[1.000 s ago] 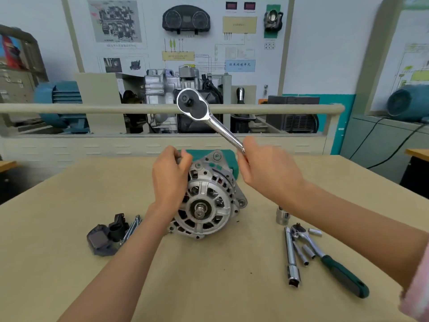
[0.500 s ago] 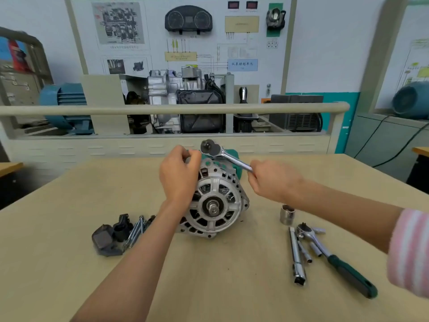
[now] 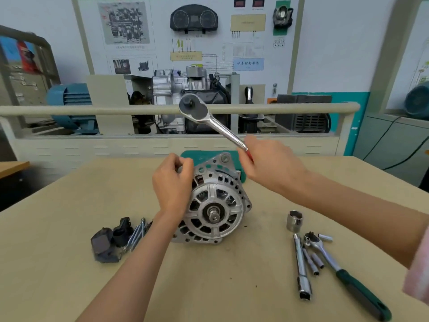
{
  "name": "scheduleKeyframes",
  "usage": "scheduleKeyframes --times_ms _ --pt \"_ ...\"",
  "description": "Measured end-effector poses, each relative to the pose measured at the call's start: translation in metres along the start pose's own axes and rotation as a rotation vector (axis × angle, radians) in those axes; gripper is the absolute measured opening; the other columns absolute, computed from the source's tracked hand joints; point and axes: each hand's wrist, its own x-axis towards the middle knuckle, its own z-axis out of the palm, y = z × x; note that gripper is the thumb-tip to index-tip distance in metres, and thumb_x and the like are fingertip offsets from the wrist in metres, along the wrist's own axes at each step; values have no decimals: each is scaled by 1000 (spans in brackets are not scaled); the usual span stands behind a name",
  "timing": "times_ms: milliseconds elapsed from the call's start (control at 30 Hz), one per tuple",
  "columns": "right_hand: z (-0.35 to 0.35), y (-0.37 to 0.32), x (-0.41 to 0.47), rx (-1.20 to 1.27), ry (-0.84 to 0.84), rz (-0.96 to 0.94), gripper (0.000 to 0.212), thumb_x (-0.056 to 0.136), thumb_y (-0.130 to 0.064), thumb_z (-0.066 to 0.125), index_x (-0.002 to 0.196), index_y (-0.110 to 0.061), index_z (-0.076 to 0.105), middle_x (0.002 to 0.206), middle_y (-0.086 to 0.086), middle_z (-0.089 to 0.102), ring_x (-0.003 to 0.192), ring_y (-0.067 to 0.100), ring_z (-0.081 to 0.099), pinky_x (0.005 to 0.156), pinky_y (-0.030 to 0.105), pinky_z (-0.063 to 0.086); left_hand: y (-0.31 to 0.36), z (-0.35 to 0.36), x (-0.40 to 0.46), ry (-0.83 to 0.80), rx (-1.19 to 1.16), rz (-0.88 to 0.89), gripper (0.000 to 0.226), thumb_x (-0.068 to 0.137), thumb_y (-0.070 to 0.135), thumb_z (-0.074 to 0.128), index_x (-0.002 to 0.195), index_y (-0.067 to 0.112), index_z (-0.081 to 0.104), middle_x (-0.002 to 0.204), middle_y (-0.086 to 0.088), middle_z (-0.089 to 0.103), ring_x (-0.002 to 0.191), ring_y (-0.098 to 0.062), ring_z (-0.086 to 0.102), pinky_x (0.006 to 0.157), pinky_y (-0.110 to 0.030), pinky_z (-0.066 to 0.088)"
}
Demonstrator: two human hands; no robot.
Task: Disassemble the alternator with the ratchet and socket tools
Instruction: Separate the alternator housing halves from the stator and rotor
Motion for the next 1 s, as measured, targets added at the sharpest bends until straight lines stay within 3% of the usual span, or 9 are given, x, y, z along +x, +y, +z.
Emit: scheduleKeyframes --times_ms 67,200,300,400,533,733,867,933,1000 --pt "4 2 -5 46 51 8 19 96 -28 41 82 -16 38 52 -5 41 41 13 38 40 25 19 -4 -5 0 23 -21 1 30 76 17 46 52 27 31 45 12 28 44 -1 33 43 -12 27" --pt "7 11 -3 -184 -398 78 17 97 -27 35 89 -15 43 77 6 54 62 23 44 54 28 33 -3 -9 0 18 15 36 37 79 11 48 52 27 29 46 13 27 44 -1 33 43 -12 26" --pt "-5 13 25 -155 -212 26 23 96 -31 37 82 -14 43 60 -2 39 51 17 40 44 26 25 -1 -4 0 -7 32 106 33 78 15 45 53 28 28 46 13 28 46 -4 35 43 -13 26" --pt "-1 9 10 102 53 38 23 96 -32 39 82 -15 43 54 -2 44 44 15 42 40 27 25 -7 -6 -2 11 -1 92 29 77 20 43 52 27 29 45 13 27 45 -6 34 42 -14 25" --pt "8 6 -10 -203 -413 43 23 98 -29 34 98 -12 48 80 5 57 64 23 47 56 30 35 -4 -11 -2 14 40 92 31 77 18 43 52 26 26 45 12 25 45 -6 34 43 -16 23" --pt "-1 10 6 99 48 59 21 97 -30 39 85 -14 44 56 -1 46 46 18 46 40 29 31 -8 -9 -4 10 15 103 32 77 15 45 52 26 28 45 12 27 44 -7 32 41 -15 22" --pt "4 17 -13 -185 -412 47 27 98 -30 35 93 -9 51 64 -2 40 60 19 45 46 29 29 -4 -9 -4 10 12 81 38 78 9 48 52 26 27 45 12 26 44 -5 31 41 -15 22" --pt "-5 21 9 -129 -274 39 26 98 -34 35 82 -15 45 63 -1 40 53 15 40 43 27 23 -1 -4 -6 6 16 92 37 77 10 48 52 27 26 45 13 26 45 -6 32 42 -15 22" --pt "-7 17 17 40 28 33 27 97 -35 39 77 -17 41 56 -2 42 46 11 38 41 25 20 -6 -3 -5 7 14 85 34 76 12 47 52 26 27 45 12 26 45 -7 31 42 -16 21"
